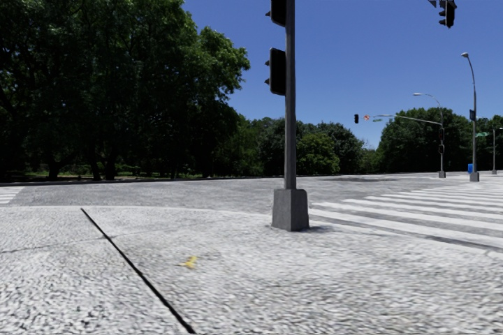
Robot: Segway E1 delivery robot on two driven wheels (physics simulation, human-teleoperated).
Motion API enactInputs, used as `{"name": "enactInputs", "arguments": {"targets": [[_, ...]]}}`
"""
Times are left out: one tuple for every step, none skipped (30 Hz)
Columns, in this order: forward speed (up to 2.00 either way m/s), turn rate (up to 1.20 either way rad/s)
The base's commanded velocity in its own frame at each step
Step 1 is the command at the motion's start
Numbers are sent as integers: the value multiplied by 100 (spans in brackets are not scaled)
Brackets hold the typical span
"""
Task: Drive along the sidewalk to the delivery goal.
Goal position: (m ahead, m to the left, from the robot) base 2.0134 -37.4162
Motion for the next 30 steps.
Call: {"name": "enactInputs", "arguments": {"targets": [[200,-39],[200,-39],[200,-52],[200,-59],[200,-60],[200,-68],[200,-68],[200,-79],[200,-83],[200,-84],[200,-84],[200,-84],[200,-85],[200,-85],[200,-85],[200,-85],[200,-85],[200,-85],[200,-85],[200,-85],[200,-85],[200,-85],[200,-85],[200,-85],[200,-85],[200,-85],[200,-85],[200,-85],[200,-81],[200,-59]]}}
